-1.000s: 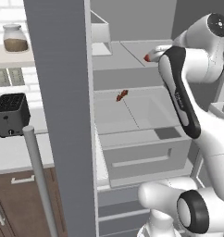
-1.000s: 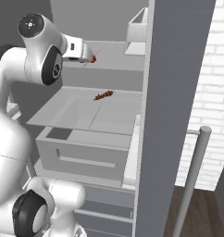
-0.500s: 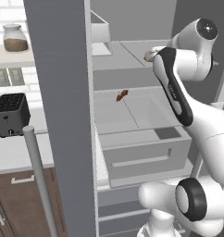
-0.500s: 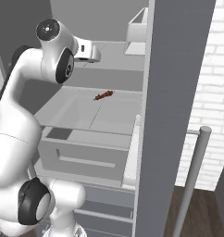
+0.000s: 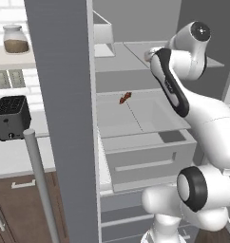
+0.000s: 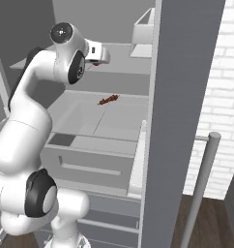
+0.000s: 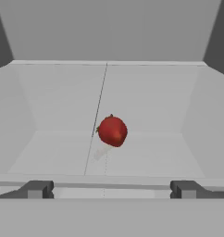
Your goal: Take the strawberry from the fridge and place it on top of the pancake, located on the dining counter.
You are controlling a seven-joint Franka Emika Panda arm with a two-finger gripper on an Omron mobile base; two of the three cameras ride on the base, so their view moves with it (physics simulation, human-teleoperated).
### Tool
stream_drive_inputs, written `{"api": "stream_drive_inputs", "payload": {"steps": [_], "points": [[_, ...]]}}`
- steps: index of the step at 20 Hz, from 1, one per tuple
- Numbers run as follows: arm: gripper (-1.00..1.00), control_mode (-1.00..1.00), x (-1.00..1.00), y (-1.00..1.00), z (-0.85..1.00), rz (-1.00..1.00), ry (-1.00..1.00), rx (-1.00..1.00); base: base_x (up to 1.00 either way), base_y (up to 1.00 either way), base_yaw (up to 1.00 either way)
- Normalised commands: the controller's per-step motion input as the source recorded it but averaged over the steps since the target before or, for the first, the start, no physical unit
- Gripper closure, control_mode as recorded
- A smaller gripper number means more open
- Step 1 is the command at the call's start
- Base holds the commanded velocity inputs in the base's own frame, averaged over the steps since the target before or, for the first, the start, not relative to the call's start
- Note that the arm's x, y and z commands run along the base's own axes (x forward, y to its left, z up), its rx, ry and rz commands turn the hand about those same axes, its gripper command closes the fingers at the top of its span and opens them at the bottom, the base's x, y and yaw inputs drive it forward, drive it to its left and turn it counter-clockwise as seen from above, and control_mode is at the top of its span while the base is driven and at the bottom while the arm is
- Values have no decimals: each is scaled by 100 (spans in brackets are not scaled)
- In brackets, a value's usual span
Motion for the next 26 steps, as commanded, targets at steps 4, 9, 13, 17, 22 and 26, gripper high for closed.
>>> {"api": "stream_drive_inputs", "payload": {"steps": [4,9,13,17,22,26], "points": [[-100,-100,17,0,0,0,0,0,0,0,0],[-100,-100,33,0,-2,0,1,0,0,0,0],[-100,-100,18,0,-11,0,0,0,0,0,0],[-100,-100,13,0,-21,0,0,0,0,0,0],[-100,-100,40,0,-18,0,0,0,0,0,0],[-100,-100,40,0,-10,0,0,0,0,0,0]]}}
